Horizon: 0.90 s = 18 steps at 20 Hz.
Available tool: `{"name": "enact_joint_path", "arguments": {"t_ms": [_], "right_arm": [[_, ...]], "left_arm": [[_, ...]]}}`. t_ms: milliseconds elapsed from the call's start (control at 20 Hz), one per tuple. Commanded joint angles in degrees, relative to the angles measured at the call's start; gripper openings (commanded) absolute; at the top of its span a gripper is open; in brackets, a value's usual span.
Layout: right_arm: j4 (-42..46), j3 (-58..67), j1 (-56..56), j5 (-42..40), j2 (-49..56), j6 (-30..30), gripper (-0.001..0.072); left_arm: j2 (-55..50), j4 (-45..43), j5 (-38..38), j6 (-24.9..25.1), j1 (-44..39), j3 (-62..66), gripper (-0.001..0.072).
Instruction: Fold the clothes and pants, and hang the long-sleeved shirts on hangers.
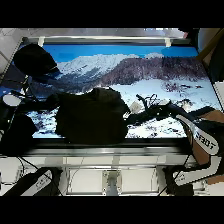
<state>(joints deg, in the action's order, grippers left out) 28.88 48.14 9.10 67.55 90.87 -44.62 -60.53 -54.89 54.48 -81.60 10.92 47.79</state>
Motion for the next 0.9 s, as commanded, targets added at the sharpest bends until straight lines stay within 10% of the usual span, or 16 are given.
{"name": "enact_joint_path", "arguments": {"t_ms": [0,250,450,850], "right_arm": [[-1.7,-0.3,3.5,-1.7,0.0,5.1,0.0487],[-1.5,0.8,4.5,-5.9,0.4,5.7,0.0467],[-1.7,0.8,4.5,-11.8,0.4,5.0,0.0023],[6.6,8.4,-4.2,-10.1,-12.1,-1.1,0.0019]], "left_arm": [[0.0,0.0,0.0,0.0,0.1,0.1,0.0012],[0.0,0.0,0.0,0.0,0.1,0.1,0.0011],[0.0,0.0,0.0,0.0,0.1,0.1,0.0012],[0.2,-0.3,2.7,0.0,3.2,8.6,0.0011]]}}
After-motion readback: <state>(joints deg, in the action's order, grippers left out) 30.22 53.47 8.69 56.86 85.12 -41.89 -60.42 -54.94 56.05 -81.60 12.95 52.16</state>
